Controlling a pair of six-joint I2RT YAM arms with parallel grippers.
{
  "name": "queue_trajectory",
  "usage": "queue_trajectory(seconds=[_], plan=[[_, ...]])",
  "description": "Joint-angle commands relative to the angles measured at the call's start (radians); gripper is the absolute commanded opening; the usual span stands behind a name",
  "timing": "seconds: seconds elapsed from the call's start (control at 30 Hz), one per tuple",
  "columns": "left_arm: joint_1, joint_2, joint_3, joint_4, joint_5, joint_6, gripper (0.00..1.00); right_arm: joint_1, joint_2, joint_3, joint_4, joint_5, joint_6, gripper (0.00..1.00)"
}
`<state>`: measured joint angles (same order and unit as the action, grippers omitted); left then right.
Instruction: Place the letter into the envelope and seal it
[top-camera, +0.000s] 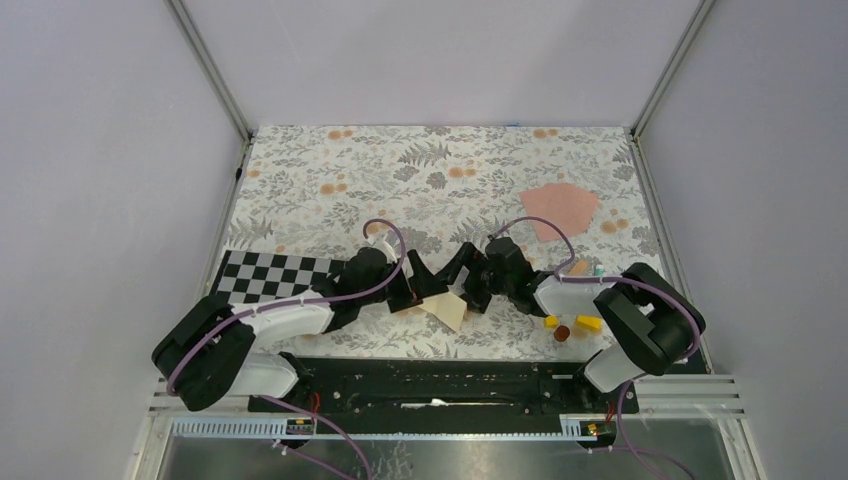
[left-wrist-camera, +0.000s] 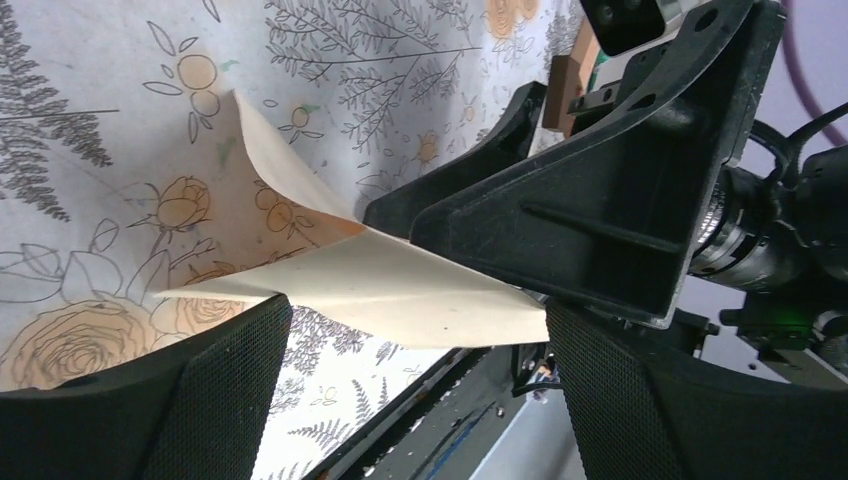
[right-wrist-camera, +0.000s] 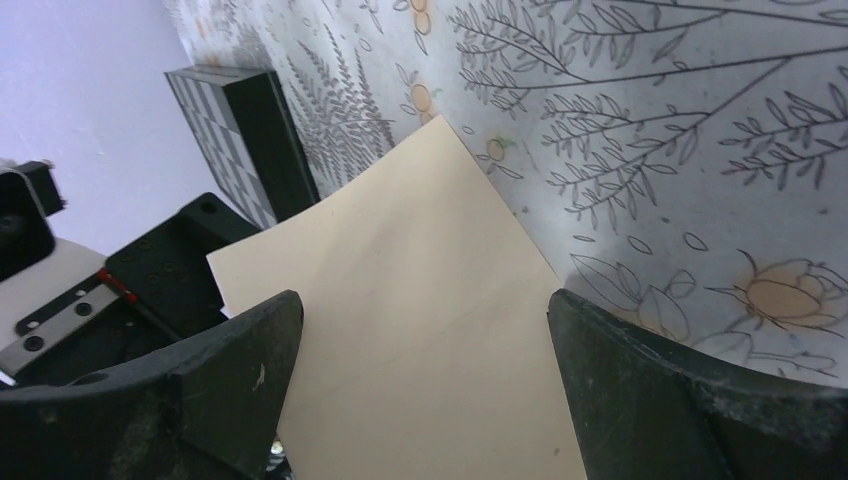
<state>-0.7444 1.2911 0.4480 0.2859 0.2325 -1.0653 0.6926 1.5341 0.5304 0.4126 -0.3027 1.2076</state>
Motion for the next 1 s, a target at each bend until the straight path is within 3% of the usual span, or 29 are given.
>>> queue_trajectory(seconds=[0.0,0.4,0.8,0.97], plan=[[0.028,0.025,0.055,0.16,0.003,-0.075,0.99,-0.002,0.02,-0.002,0.115,-0.082,0.064,0.99],[0.116,0.224,0.227,0.225,0.11,-0.029,0.99,-0.129,0.074,0.019,0.224,-0.114,0.133,0.99],[0.091,0.14,0.304,-0.102,0.025,0.12,0.97,-0.139,-0.014,0.03,0.004,-0.011,-0.01,0.99],[0.059,0.108,0.298,-0.155,0.017,0.157,0.95,-0.139,-0.056,0.067,-0.102,0.04,-0.077,0.99]])
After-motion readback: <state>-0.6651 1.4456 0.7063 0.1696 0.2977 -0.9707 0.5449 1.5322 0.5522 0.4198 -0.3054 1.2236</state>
